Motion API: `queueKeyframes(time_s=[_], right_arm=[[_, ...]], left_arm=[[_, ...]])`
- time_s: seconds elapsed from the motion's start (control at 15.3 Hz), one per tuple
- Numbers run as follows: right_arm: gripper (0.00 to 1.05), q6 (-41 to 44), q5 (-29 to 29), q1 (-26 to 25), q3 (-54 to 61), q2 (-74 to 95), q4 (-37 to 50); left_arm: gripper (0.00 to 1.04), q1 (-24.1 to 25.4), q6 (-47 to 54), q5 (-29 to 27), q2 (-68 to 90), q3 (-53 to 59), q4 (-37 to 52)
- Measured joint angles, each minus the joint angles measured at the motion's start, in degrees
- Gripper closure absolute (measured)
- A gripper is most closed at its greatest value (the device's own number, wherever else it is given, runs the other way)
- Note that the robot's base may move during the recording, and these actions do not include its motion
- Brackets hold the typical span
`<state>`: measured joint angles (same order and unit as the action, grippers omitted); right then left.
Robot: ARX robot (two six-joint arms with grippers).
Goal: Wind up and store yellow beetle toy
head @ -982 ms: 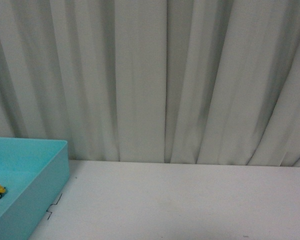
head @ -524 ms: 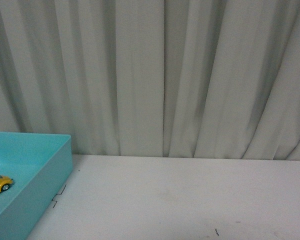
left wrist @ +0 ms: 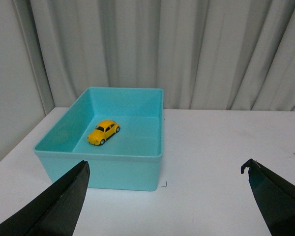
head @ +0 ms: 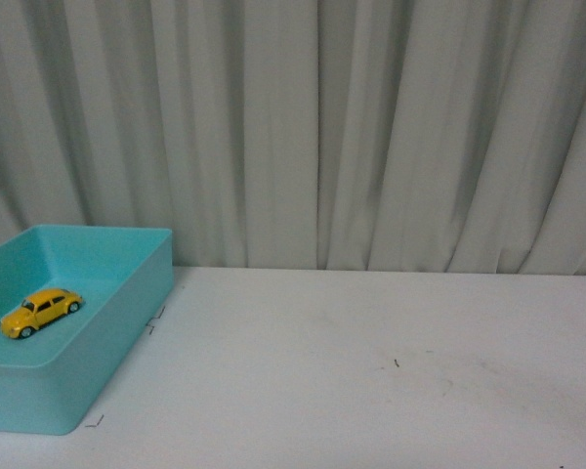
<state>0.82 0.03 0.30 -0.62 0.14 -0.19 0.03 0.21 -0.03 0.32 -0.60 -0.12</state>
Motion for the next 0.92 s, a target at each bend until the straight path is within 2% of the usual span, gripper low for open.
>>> queueKeyframes(time_s=[0.92], right_arm=[[0.06, 0.00, 0.00, 0.00, 0.00, 0.00, 0.07]], left_arm=[[0.07, 0.00, 0.00, 0.00, 0.02, 0.00, 0.04]])
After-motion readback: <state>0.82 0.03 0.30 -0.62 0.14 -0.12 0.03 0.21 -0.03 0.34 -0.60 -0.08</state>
